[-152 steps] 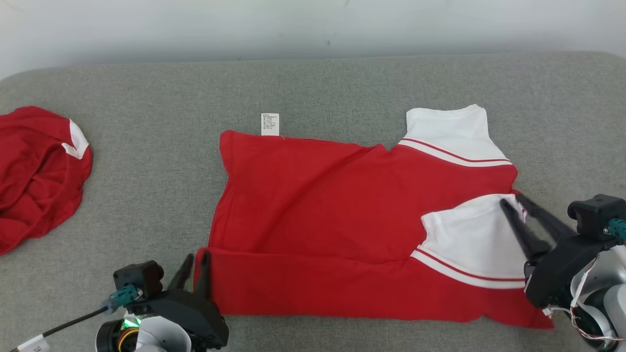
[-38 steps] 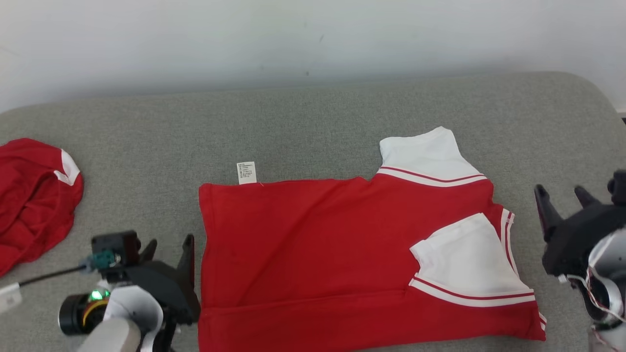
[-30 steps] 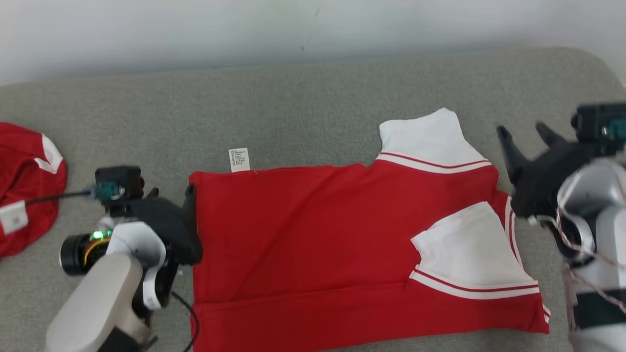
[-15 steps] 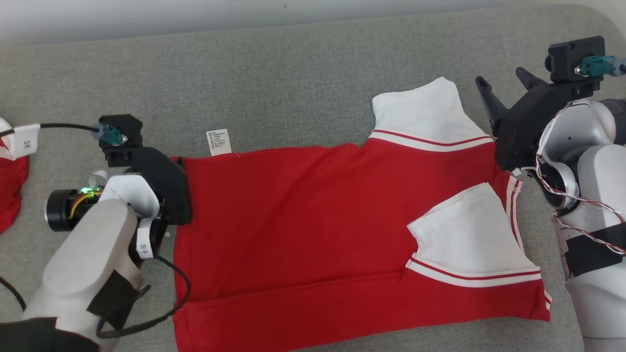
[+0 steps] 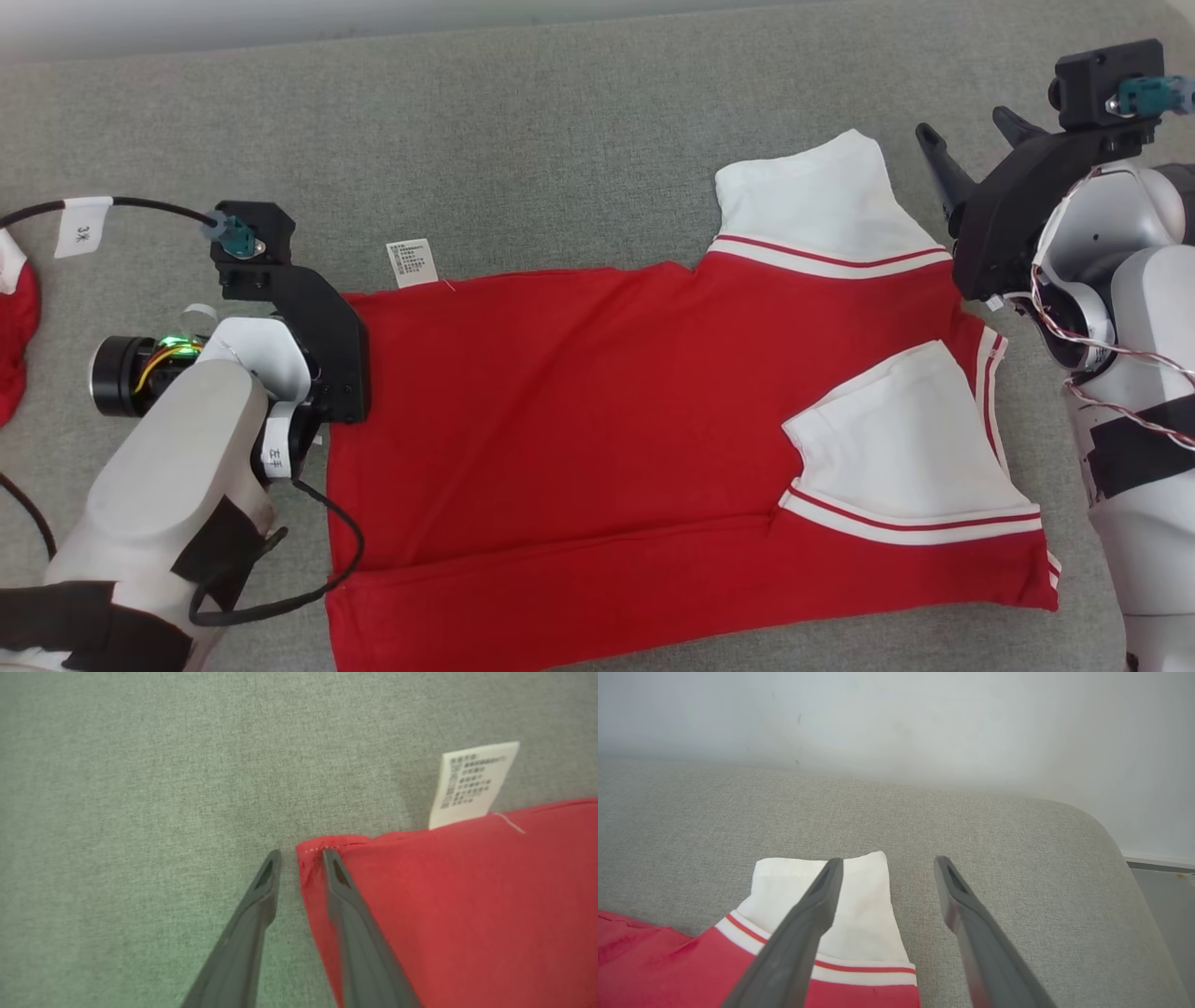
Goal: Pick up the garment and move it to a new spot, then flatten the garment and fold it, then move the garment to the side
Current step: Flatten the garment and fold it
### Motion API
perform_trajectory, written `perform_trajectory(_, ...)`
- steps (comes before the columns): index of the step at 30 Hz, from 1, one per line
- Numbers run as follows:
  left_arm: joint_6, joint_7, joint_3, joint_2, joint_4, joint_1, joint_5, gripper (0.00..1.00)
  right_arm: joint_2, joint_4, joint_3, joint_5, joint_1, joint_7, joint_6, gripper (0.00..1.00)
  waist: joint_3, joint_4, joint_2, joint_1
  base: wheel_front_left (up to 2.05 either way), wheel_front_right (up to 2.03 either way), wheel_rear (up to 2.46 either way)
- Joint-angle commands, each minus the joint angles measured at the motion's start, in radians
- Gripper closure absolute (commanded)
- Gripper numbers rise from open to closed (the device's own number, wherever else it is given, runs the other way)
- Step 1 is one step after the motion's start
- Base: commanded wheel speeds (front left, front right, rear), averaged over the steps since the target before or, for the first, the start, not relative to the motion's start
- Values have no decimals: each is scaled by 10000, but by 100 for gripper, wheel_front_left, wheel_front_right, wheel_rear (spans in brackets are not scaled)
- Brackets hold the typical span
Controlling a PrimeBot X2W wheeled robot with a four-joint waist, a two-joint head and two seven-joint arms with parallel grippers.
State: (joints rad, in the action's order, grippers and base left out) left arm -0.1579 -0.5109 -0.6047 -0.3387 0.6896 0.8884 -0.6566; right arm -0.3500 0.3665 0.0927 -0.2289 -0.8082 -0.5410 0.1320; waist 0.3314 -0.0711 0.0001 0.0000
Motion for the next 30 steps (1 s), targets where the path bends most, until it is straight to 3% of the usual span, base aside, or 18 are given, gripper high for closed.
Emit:
perform_trajectory(1, 41, -25, -41, -1, 90, 34, 69, 56, -42, 38, 33, -45, -104, 11, -20, 0, 21, -7, -1, 0, 0, 0, 0)
perform_trajectory(3, 155, -112, -127, 50, 121, 107, 83, 69, -83, 209, 87, -59, -241, -45, -20, 0, 69, -10, -1, 0, 0, 0, 0)
perform_trajectory(4, 182, -150, -180, 58, 146, 135, 99, 92, -96, 317, 105, -73, -314, -114, -20, 0, 95, -9, -1, 0, 0, 0, 0)
perform_trajectory(5, 238, -174, -215, 66, 159, 171, 106, 100, -102, 449, 112, -89, -405, -173, -20, 0, 121, -9, -1, 0, 0, 0, 0)
perform_trajectory(18, 797, -253, -305, 295, 35, 362, -294, 100, -198, 2889, 235, 341, -1945, -1136, -20, 0, 400, 492, -1, 0, 0, 0, 0)
perform_trajectory(30, 1020, -143, -722, 855, -591, 602, -163, 100, 2, 4546, -836, 1882, -2983, -1306, -20, 0, 933, 1546, -1, 0, 0, 0, 0)
